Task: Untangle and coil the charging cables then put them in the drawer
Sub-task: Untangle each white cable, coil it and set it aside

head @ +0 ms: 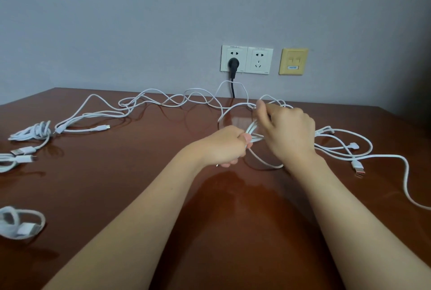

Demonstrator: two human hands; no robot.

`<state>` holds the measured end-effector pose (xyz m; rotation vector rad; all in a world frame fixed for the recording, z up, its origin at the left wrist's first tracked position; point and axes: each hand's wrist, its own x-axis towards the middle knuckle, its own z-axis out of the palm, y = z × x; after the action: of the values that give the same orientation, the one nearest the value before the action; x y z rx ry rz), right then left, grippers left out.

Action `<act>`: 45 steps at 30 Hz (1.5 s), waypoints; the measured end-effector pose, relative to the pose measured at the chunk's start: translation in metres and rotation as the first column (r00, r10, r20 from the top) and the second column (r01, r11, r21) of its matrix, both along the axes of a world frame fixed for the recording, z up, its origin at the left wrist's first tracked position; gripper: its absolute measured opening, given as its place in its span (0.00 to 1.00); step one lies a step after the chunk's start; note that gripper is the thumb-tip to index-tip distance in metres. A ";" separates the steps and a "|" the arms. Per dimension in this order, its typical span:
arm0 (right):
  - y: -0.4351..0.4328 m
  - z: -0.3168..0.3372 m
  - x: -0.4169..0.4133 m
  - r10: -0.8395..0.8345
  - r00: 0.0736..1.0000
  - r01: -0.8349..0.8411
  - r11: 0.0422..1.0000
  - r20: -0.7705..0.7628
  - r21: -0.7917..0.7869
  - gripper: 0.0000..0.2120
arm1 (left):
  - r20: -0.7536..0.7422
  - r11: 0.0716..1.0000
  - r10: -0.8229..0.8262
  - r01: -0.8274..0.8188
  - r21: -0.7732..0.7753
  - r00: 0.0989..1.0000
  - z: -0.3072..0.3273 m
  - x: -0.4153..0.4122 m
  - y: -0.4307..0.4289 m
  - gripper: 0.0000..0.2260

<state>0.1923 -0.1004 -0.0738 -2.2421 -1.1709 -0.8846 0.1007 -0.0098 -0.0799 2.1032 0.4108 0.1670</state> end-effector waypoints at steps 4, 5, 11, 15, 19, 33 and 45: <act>-0.001 0.007 -0.003 0.002 1.000 -0.004 0.997 -0.024 -0.081 0.22 | 0.004 0.987 0.096 -0.096 0.128 0.995 -0.002 0.002 0.006 0.14; -0.002 0.009 -0.003 -0.012 0.999 0.008 0.996 -0.042 -0.092 0.24 | 0.013 0.979 0.129 -0.129 0.156 0.992 -0.002 0.001 0.008 0.14; -0.007 0.018 0.006 0.135 0.977 -0.154 0.982 -0.163 -0.111 0.19 | 0.064 0.864 0.309 -0.308 0.399 0.949 0.002 -0.002 0.009 0.14; -0.004 0.011 0.010 0.271 0.962 -0.272 0.961 -0.026 -0.051 0.11 | -0.024 0.790 0.353 -0.284 0.544 0.935 -0.001 -0.001 0.009 0.07; -0.001 0.000 0.015 0.293 0.943 -0.311 0.944 0.157 0.109 0.05 | -0.125 0.862 0.174 -0.090 0.499 0.977 0.001 -0.001 0.007 0.12; -0.004 0.001 0.025 0.686 0.148 -0.301 0.718 -0.713 0.628 0.18 | 0.330 0.963 -0.087 0.164 -0.215 0.940 0.010 -0.006 0.002 0.16; 0.024 -0.012 -0.017 0.223 0.888 -0.312 0.935 -0.403 -0.170 0.04 | 0.297 0.885 0.455 -0.464 -0.044 0.839 -0.001 0.005 0.019 0.16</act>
<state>0.1757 -0.0763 -0.0853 -2.2161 -1.4038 -0.1962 0.1052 0.0090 -0.0806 1.9306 0.7268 0.7712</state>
